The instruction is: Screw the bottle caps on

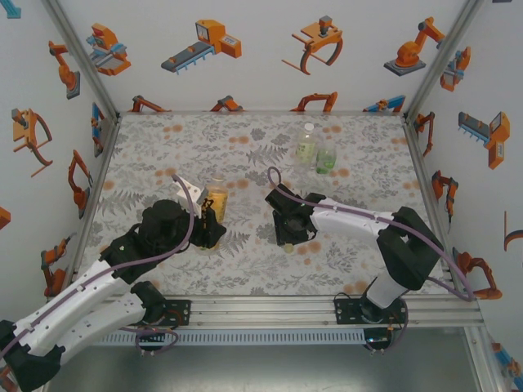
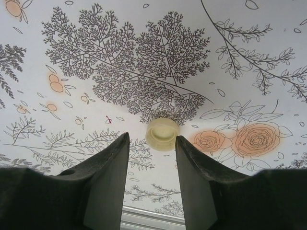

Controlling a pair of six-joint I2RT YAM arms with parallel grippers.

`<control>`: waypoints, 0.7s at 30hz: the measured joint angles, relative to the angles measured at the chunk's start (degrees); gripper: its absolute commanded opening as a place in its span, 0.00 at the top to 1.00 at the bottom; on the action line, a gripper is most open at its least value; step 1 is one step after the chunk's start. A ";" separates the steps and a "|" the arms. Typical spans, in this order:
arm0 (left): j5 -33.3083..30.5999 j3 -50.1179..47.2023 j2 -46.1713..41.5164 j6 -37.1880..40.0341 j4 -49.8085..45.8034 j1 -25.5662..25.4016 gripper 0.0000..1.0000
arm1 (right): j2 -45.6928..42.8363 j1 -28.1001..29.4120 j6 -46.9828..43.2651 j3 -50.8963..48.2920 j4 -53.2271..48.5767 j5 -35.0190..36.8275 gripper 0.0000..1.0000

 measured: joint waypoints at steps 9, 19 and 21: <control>0.04 0.00 -0.02 -0.17 0.13 0.07 0.94 | 1.09 0.07 0.00 -0.09 0.07 -0.20 0.57; 0.02 0.00 -0.02 -0.17 0.11 0.33 0.94 | 2.67 0.11 0.15 -0.28 0.66 -0.22 0.57; 0.02 0.00 -0.02 -0.17 0.11 0.33 0.94 | 2.86 0.11 0.17 -0.63 0.83 -0.22 0.57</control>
